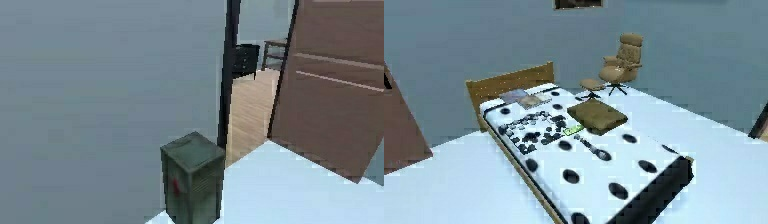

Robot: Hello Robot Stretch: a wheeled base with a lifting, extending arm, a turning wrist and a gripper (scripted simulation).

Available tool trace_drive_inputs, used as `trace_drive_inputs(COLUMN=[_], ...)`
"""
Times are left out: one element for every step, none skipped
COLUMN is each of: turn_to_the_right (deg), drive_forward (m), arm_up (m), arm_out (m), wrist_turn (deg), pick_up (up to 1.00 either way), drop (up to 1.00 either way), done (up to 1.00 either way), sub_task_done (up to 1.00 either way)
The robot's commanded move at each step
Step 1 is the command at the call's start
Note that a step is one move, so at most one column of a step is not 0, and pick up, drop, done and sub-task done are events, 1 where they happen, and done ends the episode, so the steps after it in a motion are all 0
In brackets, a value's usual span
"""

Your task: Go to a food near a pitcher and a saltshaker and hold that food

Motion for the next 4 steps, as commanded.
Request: trace_drive_inputs(turn_to_the_right=[39.0, 0.0, -21.0, 0.0], drive_forward=[0.0, 0.9, 0.0, 0.95], arm_up=[0.0, 0.0, 0.0, 0.0], arm_out=[0.0, 0.0, 0.0, 0.0], wrist_turn=[0.0, 0.0, 0.0, 0.0], pick_up=[0.0, 0.0, 0.0, 0.0], drop=[0.0, 0.0, 0.0, 0.0], done=[0.0, 0.0, 0.0, 0.0], sub_task_done=[0.0, 0.0, 0.0, 0.0])
